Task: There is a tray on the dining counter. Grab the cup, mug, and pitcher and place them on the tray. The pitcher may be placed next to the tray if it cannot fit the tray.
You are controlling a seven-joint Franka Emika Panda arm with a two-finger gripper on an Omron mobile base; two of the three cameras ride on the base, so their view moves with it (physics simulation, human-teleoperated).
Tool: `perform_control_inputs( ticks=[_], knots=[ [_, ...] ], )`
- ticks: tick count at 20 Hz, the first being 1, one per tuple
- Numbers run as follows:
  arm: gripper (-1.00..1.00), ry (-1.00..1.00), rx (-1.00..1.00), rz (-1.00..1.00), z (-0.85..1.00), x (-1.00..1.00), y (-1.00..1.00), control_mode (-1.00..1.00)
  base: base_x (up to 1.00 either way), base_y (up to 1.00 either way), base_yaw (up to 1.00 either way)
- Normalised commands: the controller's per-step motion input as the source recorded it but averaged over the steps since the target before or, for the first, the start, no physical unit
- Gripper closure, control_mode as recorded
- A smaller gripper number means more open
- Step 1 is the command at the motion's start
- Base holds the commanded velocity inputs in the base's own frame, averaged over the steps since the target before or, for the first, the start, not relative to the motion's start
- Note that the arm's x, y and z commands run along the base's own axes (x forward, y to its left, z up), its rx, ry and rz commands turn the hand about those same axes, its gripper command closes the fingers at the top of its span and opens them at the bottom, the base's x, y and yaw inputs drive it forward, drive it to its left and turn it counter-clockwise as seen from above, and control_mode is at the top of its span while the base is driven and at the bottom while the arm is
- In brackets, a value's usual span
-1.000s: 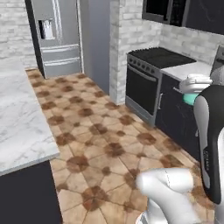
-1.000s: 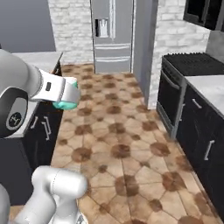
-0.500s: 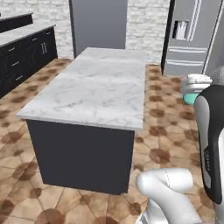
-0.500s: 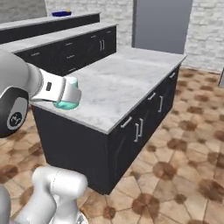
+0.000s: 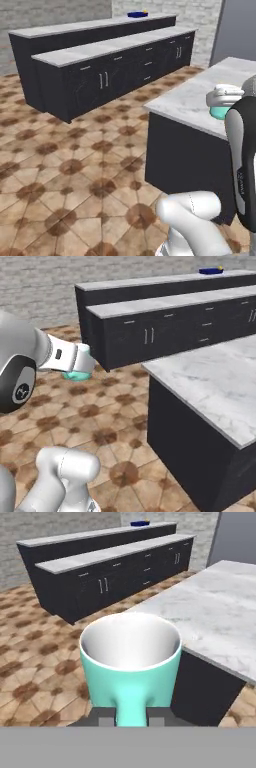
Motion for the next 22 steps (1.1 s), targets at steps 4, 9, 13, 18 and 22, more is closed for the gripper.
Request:
perform_control_inputs(
  ticks=[4, 9, 13, 18, 22],
  knots=[
    [1.0, 0.0, 0.0, 0.0, 0.0, 0.0, 0.0, 1.0, 0.44, 1.0, 0.58],
    [1.0, 0.0, 0.0, 0.0, 0.0, 0.0, 0.0, 1.0, 0.79, 1.0, 0.51],
    [1.0, 0.0, 0.0, 0.0, 0.0, 0.0, 0.0, 1.0, 0.95, 0.93, 0.48],
    [1.0, 0.0, 0.0, 0.0, 0.0, 0.0, 0.0, 1.0, 1.0, 0.77, 0.37],
    [1.0, 0.0, 0.0, 0.0, 0.0, 0.0, 0.0, 1.0, 1.0, 0.62, 0.27]
  ],
)
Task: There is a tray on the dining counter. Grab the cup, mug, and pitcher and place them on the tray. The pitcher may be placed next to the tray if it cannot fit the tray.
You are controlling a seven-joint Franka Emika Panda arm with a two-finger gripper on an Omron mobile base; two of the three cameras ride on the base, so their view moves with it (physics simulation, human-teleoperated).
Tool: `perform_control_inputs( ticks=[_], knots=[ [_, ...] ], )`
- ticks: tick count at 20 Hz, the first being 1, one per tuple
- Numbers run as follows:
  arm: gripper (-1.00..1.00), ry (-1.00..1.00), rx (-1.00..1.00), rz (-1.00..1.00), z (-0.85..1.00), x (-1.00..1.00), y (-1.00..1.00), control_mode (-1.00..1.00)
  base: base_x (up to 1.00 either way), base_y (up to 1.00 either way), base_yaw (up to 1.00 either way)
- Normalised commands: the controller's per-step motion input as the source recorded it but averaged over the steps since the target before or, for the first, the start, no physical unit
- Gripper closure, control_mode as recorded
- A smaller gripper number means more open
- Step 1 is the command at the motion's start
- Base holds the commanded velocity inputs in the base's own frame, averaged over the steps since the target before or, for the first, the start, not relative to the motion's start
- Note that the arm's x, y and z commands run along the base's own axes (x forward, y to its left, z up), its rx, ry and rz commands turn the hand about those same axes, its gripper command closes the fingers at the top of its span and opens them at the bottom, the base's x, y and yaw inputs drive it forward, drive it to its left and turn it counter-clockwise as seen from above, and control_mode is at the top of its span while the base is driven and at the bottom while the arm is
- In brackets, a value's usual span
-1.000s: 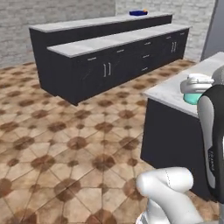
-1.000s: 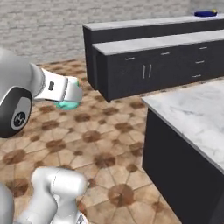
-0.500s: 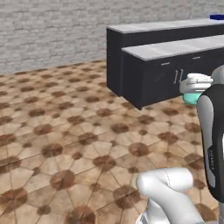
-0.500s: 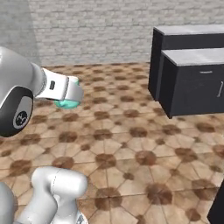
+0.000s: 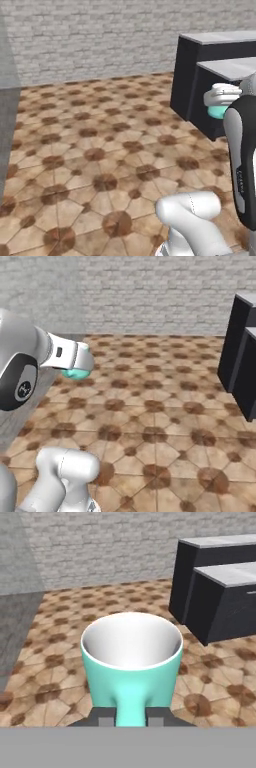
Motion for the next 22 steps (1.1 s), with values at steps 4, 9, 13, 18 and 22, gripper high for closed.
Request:
perform_control_inputs(
  ticks=[4, 9, 13, 18, 22],
  knots=[
    [1.0, 0.0, 0.0, 0.0, 0.0, 0.0, 0.0, 1.0, 1.0, 0.17, 0.02],
    [1.0, 0.0, 0.0, 0.0, 0.0, 0.0, 0.0, 1.0, 1.0, 0.08, 0.0],
    [1.0, 0.0, 0.0, 0.0, 0.0, 0.0, 0.0, 1.0, 1.0, 0.12, 0.0],
    [1.0, 0.0, 0.0, 0.0, 0.0, 0.0, 0.0, 1.0, 1.0, 0.13, 0.0],
    [1.0, 0.0, 0.0, 0.0, 0.0, 0.0, 0.0, 1.0, 1.0, 0.05, 0.0]
  ],
)
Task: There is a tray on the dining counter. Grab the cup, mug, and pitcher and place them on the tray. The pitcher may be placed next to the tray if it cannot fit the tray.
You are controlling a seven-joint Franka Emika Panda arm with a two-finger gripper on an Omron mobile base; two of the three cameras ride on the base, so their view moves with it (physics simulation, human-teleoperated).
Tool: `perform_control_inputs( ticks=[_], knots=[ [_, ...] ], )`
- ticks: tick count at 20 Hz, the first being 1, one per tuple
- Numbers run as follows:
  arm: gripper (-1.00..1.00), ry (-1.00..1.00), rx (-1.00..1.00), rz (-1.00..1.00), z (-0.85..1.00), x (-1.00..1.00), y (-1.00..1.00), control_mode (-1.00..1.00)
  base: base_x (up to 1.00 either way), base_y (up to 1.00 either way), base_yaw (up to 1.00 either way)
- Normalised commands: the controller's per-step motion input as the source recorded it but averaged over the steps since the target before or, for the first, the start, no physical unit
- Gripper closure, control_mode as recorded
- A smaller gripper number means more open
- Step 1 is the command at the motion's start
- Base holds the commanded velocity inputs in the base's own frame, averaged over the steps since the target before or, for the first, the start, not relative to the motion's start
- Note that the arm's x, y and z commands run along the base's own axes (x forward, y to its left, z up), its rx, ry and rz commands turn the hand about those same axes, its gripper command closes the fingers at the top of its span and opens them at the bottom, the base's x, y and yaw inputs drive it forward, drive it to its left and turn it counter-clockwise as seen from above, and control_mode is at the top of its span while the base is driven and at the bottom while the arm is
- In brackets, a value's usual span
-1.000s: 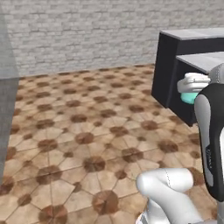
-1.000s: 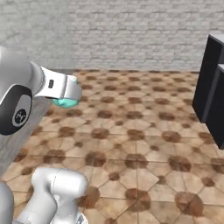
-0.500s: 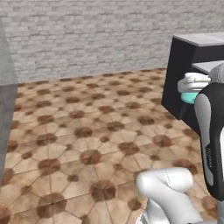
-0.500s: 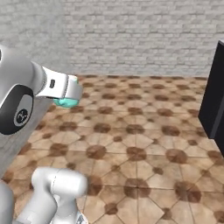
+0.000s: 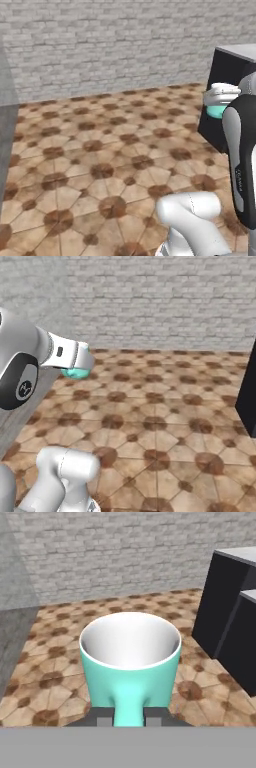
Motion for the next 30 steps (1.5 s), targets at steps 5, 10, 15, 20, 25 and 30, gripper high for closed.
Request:
perform_control_inputs(
  ticks=[5, 10, 15, 20, 25, 30],
  knots=[
    [1.0, 0.0, 0.0, 0.0, 0.0, 0.0, 0.0, 1.0, 1.0, 0.02, 0.0],
    [1.0, 0.0, 0.0, 0.0, 0.0, 0.0, 0.0, 1.0, 1.0, 0.0, 0.0],
    [1.0, 0.0, 0.0, 0.0, 0.0, 0.0, 0.0, 1.0, 1.0, 0.0, 0.0],
    [1.0, 0.0, 0.0, 0.0, 0.0, 0.0, 0.0, 1.0, 1.0, 0.0, -0.01],
    [1.0, 0.0, 0.0, 0.0, 0.0, 0.0, 0.0, 1.0, 1.0, 0.0, -0.12],
    [1.0, 0.0, 0.0, 0.0, 0.0, 0.0, 0.0, 1.0, 1.0, 0.0, -0.33]
  ],
)
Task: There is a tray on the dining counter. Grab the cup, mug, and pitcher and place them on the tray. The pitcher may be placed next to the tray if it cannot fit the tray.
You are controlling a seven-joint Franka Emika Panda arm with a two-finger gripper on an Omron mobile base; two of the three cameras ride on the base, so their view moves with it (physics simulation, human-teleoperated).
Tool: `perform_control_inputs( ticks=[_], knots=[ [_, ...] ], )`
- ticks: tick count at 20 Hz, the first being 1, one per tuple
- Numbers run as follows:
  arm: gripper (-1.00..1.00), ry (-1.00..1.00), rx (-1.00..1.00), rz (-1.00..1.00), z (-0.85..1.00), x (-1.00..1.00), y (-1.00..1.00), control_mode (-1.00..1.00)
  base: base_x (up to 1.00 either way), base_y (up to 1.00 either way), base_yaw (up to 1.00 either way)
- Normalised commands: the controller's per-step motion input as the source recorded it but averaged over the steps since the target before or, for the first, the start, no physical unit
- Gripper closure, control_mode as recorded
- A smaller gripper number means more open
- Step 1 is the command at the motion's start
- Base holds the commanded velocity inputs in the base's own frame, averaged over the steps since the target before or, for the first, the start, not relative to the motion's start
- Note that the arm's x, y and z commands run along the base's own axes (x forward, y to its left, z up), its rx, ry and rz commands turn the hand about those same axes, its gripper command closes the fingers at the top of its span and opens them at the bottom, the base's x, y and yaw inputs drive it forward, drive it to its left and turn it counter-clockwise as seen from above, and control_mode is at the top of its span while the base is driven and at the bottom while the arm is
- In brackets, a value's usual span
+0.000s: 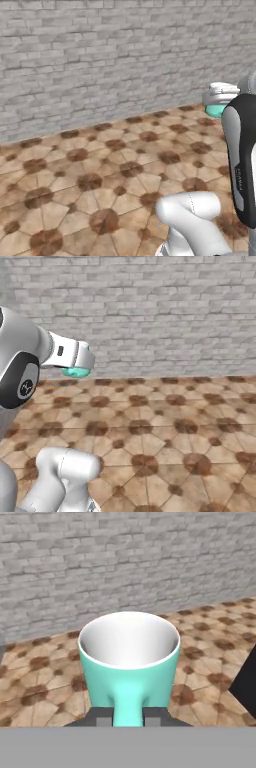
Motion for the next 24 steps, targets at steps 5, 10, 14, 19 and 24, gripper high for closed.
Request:
perform_control_inputs(
  ticks=[5, 10, 14, 19, 24],
  knots=[
    [1.0, 0.0, 0.0, 0.0, 0.0, 0.0, 0.0, 1.0, 1.0, 0.0, -0.51],
    [1.0, 0.0, 0.0, 0.0, 0.0, 0.0, 0.0, 1.0, 0.96, 0.04, -0.57],
    [1.0, 0.0, 0.0, 0.0, 0.0, 0.0, 0.0, 1.0, 0.92, 0.34, -0.61],
    [1.0, 0.0, 0.0, 0.0, 0.0, 0.0, 0.0, 1.0, 0.98, 0.53, -0.59],
    [1.0, 0.0, 0.0, 0.0, 0.0, 0.0, 0.0, 1.0, 1.0, 0.63, -0.59]
  ],
)
